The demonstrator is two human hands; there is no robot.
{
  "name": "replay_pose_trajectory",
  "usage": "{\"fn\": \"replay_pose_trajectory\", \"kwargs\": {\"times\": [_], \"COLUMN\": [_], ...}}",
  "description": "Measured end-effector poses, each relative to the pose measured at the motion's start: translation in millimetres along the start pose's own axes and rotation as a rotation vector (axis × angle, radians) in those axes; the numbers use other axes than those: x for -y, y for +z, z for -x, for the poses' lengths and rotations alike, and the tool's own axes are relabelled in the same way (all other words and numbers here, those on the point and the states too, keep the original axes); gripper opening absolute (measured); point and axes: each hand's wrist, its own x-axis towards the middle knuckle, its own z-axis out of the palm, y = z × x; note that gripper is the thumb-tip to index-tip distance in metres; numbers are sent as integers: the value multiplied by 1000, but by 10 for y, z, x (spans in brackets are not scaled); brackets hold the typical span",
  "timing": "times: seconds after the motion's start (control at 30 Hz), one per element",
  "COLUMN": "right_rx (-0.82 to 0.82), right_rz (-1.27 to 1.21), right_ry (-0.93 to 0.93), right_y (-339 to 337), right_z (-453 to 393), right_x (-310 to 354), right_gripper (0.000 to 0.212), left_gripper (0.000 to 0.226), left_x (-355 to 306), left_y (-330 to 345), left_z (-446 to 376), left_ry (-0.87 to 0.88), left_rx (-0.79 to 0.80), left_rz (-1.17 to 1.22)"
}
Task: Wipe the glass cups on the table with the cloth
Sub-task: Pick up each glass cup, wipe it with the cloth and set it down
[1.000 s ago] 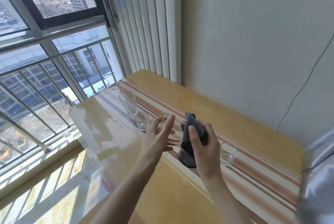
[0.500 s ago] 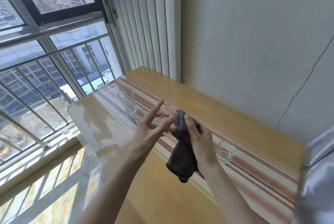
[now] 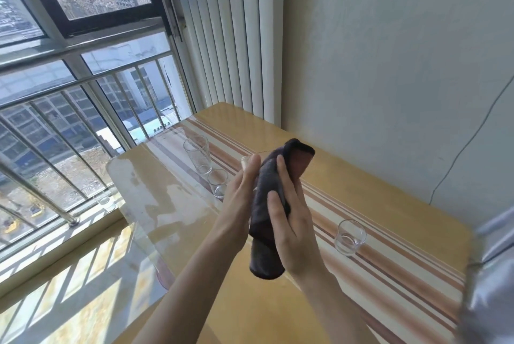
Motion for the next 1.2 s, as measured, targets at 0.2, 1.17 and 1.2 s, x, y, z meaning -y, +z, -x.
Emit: {"fn": "replay_pose_trajectory", "kwargs": {"times": [0.2, 1.17, 1.2], "right_rx": [39, -65, -79], "right_rz": [-359, -5, -11], "right_ry": [263, 82, 82], "right_y": [-38, -100, -113], "right_z": [-159, -101, -104], "right_x": [181, 98, 110], "right_gripper": [43, 44, 41], "left_gripper": [63, 60, 47], "left_x": [38, -109, -159], "left_y": [-14, -8, -2], "left_z": [-17, -72, -51], "left_ry": [-45, 228, 179], "left_rx": [126, 44, 58], "left_rz": [286, -389, -299]}}
